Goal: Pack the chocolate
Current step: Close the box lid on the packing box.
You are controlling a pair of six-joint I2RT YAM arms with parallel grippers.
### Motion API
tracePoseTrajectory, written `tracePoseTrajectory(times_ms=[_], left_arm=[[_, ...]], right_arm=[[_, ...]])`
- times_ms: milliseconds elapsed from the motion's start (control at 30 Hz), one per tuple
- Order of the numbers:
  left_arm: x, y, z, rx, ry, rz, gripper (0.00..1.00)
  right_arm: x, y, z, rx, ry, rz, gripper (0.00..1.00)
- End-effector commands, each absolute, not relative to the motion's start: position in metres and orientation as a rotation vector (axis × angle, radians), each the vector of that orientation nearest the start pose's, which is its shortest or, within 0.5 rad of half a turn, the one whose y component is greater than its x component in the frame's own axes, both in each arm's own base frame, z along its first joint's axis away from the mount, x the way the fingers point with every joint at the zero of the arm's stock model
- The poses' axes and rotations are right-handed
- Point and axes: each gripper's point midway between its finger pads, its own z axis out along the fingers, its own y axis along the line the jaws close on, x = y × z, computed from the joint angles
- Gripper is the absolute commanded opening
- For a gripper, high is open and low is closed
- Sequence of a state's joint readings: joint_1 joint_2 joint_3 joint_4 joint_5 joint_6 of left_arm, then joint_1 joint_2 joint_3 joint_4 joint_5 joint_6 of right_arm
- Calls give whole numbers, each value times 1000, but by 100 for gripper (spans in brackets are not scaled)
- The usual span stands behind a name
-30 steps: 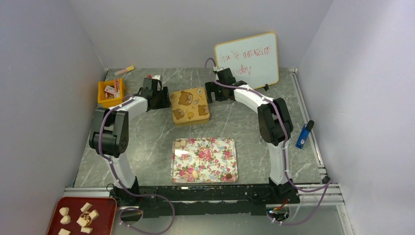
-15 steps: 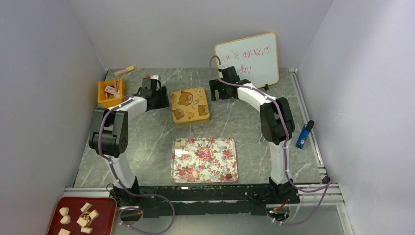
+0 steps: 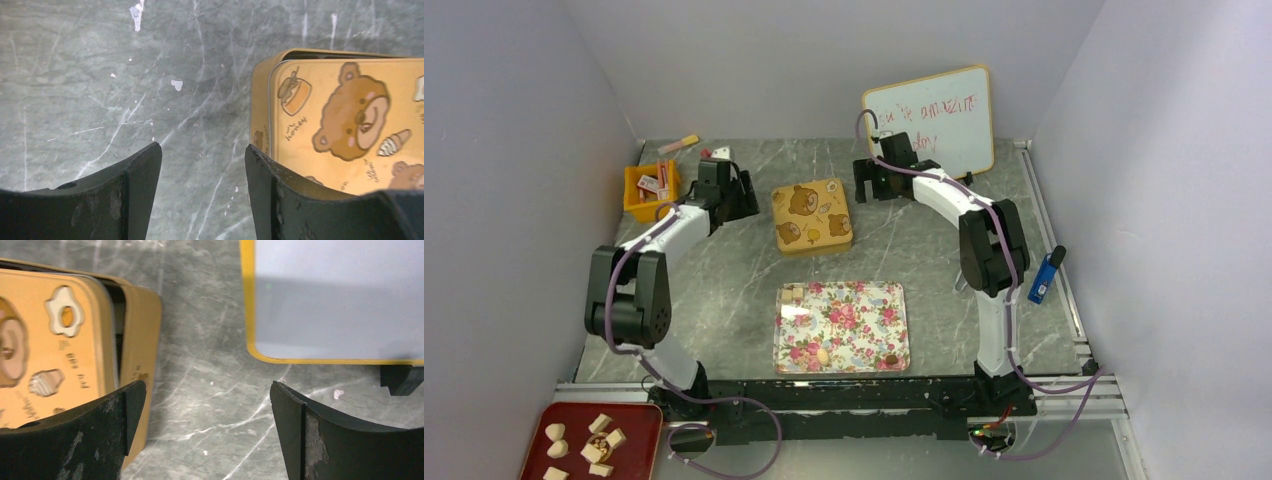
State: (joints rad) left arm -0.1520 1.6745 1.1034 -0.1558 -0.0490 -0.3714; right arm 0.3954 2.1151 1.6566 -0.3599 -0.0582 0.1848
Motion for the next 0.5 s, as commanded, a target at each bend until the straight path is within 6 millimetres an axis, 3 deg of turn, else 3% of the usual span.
tracePoseTrajectory(times_ms=[0,300,467], left_arm=[[431,-75,131,-300,2221,-265,67],[414,-97,152,-257,2187,-440,67],[406,-115,154,-200,2170,-569,67]], right_arm=[[504,250,160,-299,2199,518,100],[503,282,181,-351,2108,741,100],[509,300,173,-374,2093,837,100]])
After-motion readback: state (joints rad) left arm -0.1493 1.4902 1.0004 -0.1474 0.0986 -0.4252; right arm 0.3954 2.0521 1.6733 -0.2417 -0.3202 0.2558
